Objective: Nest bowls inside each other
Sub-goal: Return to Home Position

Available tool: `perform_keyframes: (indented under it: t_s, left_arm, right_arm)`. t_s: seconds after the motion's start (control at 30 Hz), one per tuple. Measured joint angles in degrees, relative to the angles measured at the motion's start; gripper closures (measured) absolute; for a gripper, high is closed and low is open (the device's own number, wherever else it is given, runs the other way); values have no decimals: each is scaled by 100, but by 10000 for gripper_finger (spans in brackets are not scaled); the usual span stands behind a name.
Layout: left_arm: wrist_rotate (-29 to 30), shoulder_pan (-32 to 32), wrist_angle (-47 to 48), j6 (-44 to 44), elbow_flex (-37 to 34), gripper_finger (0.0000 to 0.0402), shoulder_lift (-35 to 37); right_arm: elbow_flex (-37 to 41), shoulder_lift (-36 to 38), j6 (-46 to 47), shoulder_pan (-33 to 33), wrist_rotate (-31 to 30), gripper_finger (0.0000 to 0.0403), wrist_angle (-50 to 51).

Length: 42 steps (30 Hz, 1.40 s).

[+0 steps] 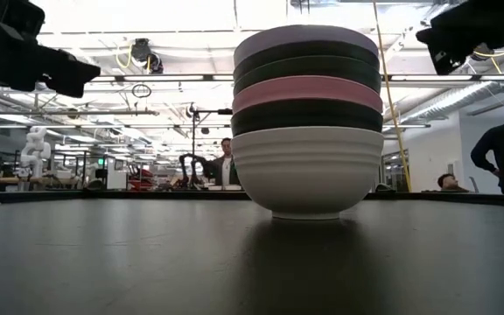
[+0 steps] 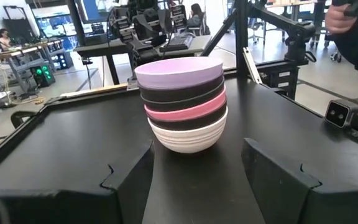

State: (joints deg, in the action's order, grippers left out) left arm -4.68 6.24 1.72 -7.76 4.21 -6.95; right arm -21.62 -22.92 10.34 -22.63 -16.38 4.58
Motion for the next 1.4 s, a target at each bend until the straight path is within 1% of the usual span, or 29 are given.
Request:
perform_keyframes:
  t_s: [0.23, 0.33, 0.43, 0.47, 0.57, 0.67, 0.83, 1.0, 1.1, 1.3, 1.4]
  left_arm:
    - [19, 0, -19, 86, -92, 156, 216]
    - [20, 0, 46, 82, -68, 156, 280]
    - [21, 0, 128, 41, -68, 156, 302]
    - [21, 0, 154, 33, -68, 156, 302]
    - [23, 0, 164, 30, -66, 156, 302]
    - [65, -1, 159, -24, -64, 156, 302]
    - [73, 0, 153, -75, -61, 156, 302]
    - [-8, -2, 153, -93, -107, 156, 300]
    - [-21, 0, 147, -118, -196, 156, 295]
    - [-74, -2, 118, -233, -199, 156, 285]
    - [9, -1, 127, -244, -199, 156, 211]
  right_arm:
    - [528, 923, 252, -2, -2, 296, 61]
    - [582, 1380, 339, 0, -11, 297, 405]
    - [582, 1802, 325, 0, -213, 305, 798]
    - [582, 1911, 299, 2, -307, 310, 897]
    - [582, 2136, 183, 4, -322, 322, 1124]
    - [582, 2205, 57, 7, -368, 333, 1210]
    - [582, 2203, 121, 7, -1207, 343, 1544]
    - [586, 2203, 235, 7, -1228, 344, 1553]
    - [732, 2203, 248, 7, -1229, 344, 1507]
    - [1314, 2203, 221, 7, -1231, 344, 596]
    - [1422, 2197, 181, 7, -1228, 344, 493]
